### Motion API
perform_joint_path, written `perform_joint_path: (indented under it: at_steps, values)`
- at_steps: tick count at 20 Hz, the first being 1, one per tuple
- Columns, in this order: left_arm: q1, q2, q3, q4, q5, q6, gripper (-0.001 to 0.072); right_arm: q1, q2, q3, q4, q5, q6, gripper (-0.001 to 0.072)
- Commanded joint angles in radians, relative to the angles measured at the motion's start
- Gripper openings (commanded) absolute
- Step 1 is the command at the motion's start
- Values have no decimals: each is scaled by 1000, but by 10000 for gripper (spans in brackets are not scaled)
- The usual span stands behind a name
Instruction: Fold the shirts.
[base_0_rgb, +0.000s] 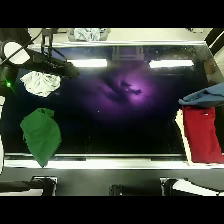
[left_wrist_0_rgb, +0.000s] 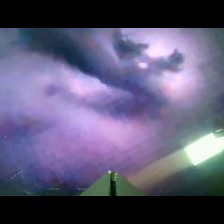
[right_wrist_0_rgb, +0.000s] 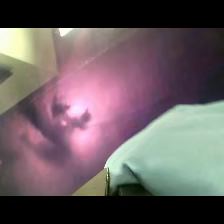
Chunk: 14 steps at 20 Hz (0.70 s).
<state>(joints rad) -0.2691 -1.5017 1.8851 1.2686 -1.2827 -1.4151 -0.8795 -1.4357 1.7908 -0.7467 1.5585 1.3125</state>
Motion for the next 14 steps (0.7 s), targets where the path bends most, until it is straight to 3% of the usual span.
perform_joint_path:
  at_steps: [1, 4, 6, 11, 14]
  values:
    - [0, -2, 0, 0, 1, 3, 29, -104, 34, 7, -3, 118, 19, 37]
    - [0, -2, 0, 0, 28, 6, 29, -161, 77, 1, -176, 293, -23, 38]
    - [0, -2, 0, -7, 32, 6, 29, -161, 135, -43, -383, 292, -10, 38]
    - [0, -2, 0, -11, 34, 6, 29, -161, 252, -361, -621, 293, -58, 38]
    - [0, -2, 0, -11, 34, 5, 29, -161, 274, -534, -768, 218, -97, 37]
